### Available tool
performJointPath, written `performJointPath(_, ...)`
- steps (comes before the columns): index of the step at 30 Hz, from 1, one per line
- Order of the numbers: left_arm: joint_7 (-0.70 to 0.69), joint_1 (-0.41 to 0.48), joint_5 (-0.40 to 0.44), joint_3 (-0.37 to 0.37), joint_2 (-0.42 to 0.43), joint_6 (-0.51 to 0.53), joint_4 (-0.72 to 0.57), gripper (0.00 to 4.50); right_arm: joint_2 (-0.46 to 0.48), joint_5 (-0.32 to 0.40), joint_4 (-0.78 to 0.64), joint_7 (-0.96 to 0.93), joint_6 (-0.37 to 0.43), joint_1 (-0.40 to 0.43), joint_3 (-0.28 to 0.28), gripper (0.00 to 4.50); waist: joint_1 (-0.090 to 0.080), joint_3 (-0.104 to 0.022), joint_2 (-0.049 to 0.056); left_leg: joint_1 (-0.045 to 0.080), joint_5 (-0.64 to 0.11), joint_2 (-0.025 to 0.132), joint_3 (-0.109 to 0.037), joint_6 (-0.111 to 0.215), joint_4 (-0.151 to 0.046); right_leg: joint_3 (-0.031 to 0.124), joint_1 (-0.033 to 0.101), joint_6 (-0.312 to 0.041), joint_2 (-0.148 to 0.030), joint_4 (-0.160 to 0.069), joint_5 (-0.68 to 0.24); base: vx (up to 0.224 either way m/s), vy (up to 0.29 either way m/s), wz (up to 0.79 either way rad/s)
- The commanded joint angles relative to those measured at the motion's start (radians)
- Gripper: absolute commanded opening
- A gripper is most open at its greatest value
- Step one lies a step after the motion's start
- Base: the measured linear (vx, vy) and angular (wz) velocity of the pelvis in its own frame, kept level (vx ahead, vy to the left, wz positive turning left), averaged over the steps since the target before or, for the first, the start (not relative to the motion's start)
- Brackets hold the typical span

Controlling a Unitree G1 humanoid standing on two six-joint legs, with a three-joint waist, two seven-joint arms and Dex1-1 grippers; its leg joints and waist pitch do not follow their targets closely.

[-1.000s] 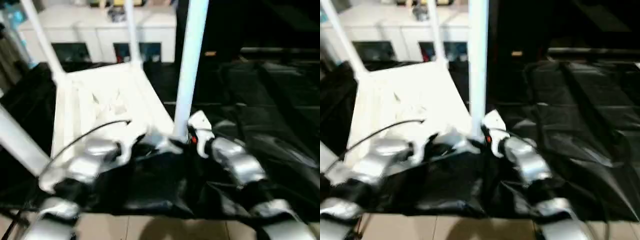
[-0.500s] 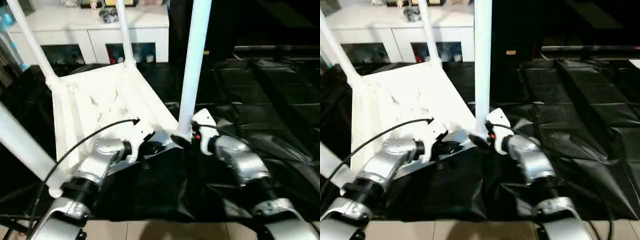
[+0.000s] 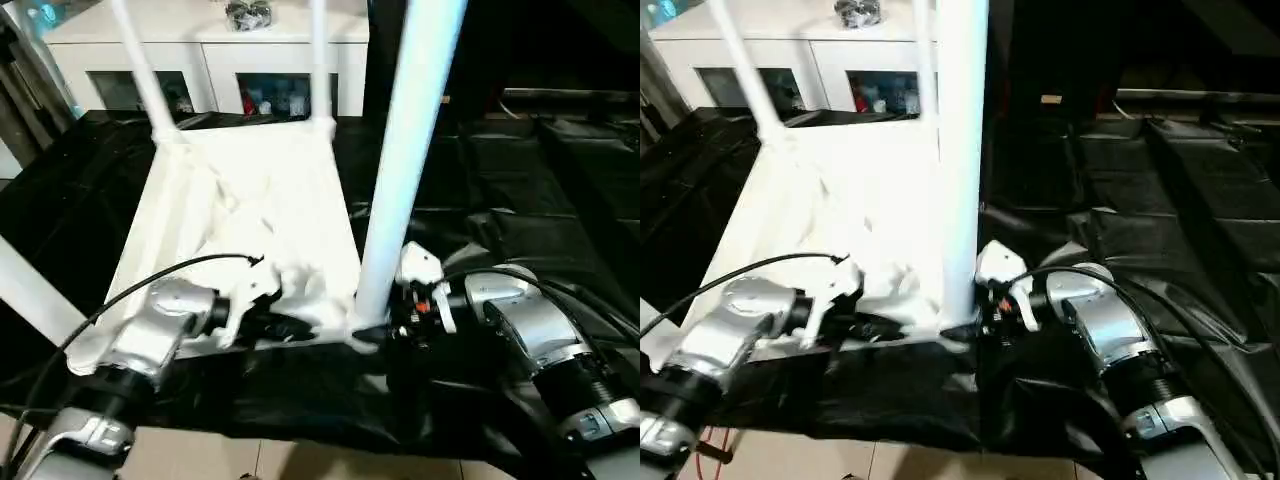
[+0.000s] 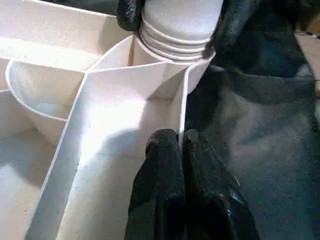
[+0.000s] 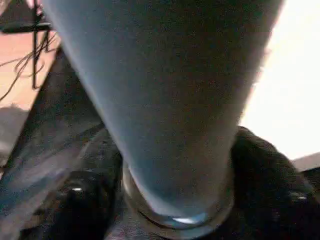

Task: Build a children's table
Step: Rotate leg to tighten

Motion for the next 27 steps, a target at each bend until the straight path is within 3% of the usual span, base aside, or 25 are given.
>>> performJointPath(1, 0.015, -0.001, -0.018, 0.008, 0.006, 0.005, 0.007, 0.0, 0.007, 0.01, -0.041, 0.063, -0.012, 0.008, 0.038, 2.89, 0.001, -0.052, -0.017, 0.007, -0.154, 0.024, 0.002, 0.069, -0.062, 0.04, 0.054, -0.241, -0.054, -0.068, -0.124, 0.0, 0.0, 0.0)
performJointPath(2, 0.014, -0.001, -0.017, 0.009, 0.008, 0.006, 0.006, 0.0, 0.008, 0.006, -0.042, 0.068, -0.015, 0.01, 0.043, 2.82, 0.002, -0.052, -0.024, 0.006, -0.141, 0.023, 0.002, 0.069, -0.062, 0.04, 0.055, -0.239, -0.054, -0.065, -0.117, 0.0, 0.0, 0.0)
performJointPath(6, 0.015, 0.001, -0.018, 0.016, 0.008, 0.009, 0.002, 0.0, 0.022, 0.01, -0.041, 0.061, -0.006, 0.015, 0.047, 2.73, 0.003, -0.055, -0.02, 0.004, -0.106, 0.022, 0.002, 0.077, -0.058, 0.039, 0.056, -0.245, -0.054, -0.06, -0.065, 0.0, 0.0, 0.0)
performJointPath(11, 0.022, 0.004, -0.025, 0.022, 0.003, 0.009, 0.001, 0.0, 0.03, 0.024, -0.048, 0.049, 0.014, 0.028, 0.045, 2.72, 0.003, -0.055, -0.021, 0.003, -0.108, 0.02, 0.003, 0.079, -0.057, 0.038, 0.057, -0.246, -0.052, -0.061, -0.066, 0.0, 0.0, 0.0)
performJointPath(15, 0.165, -0.015, 0.008, 0.047, -0.048, 0.015, 0.034, 0.0, 0.126, 0.008, 0.038, -0.172, 0.025, 0.035, -0.022, 2.72, 0.001, -0.053, -0.018, 0.004, -0.118, 0.02, 0.003, 0.069, -0.058, 0.039, 0.054, -0.244, -0.053, -0.064, -0.081, 0.0, 0.0, 0.0)
performJointPath(16, 0.215, -0.025, 0.022, 0.052, -0.064, 0.031, 0.048, 0.0, 0.156, -0.01, 0.081, -0.254, 0.021, 0.027, -0.04, 2.72, -0.008, -0.048, -0.02, 0.003, -0.163, 0.017, 0.0, 0.039, -0.066, 0.037, 0.055, -0.227, -0.055, -0.073, -0.175, 0.0, 0.0, 0.0)
performJointPath(17, 0.26, -0.033, 0.033, 0.057, -0.079, 0.049, 0.058, 0.0, 0.183, -0.024, 0.117, -0.325, 0.025, 0.021, -0.055, 2.72, -0.012, -0.046, -0.019, 0.004, -0.18, 0.017, 0.0, 0.028, -0.068, 0.037, 0.053, -0.218, -0.055, -0.076, -0.212, 0.0, 0.0, 0.0)
performJointPath(18, 0.298, -0.039, 0.04, 0.059, -0.101, 0.057, 0.066, 0.0, 0.21, -0.031, 0.146, -0.379, 0.028, 0.017, -0.064, 2.72, -0.022, -0.042, -0.02, 0.007, -0.235, 0.015, -0.005, 0.0, -0.073, 0.036, 0.054, -0.186, -0.058, -0.087, -0.333, 0.0, 0.0, 0.0)
performJointPath(21, 0.313, -0.041, 0.042, 0.059, -0.114, 0.058, 0.068, 0.0, 0.224, -0.032, 0.157, -0.4, 0.029, 0.017, -0.068, 2.7, -0.027, -0.042, -0.02, 0.008, -0.25, 0.016, -0.006, 0.001, -0.075, 0.038, 0.05, -0.163, -0.056, -0.093, -0.359, 0.0, 0.0, 0.0)
performJointPath(24, 0.402, -0.055, 0.066, 0.047, -0.181, 0.081, 0.07, 0.0, 0.318, -0.082, 0.214, -0.565, 0.049, 0.001, -0.072, 2.7, -0.03, -0.038, -0.018, 0.013, -0.272, 0.016, -0.005, -0.003, -0.078, 0.04, 0.045, -0.164, -0.056, -0.096, -0.368, 0.0, 0.0, 0.0)
performJointPath(25, 0.429, -0.062, 0.073, 0.044, -0.203, 0.09, 0.071, 0.0, 0.348, -0.1, 0.236, -0.619, 0.054, -0.01, -0.07, 2.7, -0.033, -0.036, -0.019, 0.013, -0.281, 0.014, -0.006, -0.007, -0.079, 0.038, 0.045, -0.159, -0.054, -0.098, -0.387, 0.0, 0.0, 0.0)
performJointPath(26, 0.446, -0.068, 0.077, 0.039, -0.221, 0.095, 0.07, 0.0, 0.375, -0.109, 0.255, -0.65, 0.035, -0.021, -0.069, 2.7, -0.04, -0.035, -0.018, 0.016, -0.319, 0.012, -0.012, -0.021, -0.081, 0.035, 0.045, -0.136, -0.059, -0.104, -0.471, 0.0, 0.0, 0.0)
performJointPath(27, 0.446, -0.068, 0.077, 0.039, -0.221, 0.095, 0.07, 0.0, 0.375, -0.109, 0.255, -0.65, 0.035, -0.021, -0.069, 2.7, -0.042, -0.036, -0.017, 0.017, -0.323, 0.012, -0.013, -0.021, -0.081, 0.035, 0.046, -0.131, -0.06, -0.105, -0.476, 0.0, 0.0, 0.0)
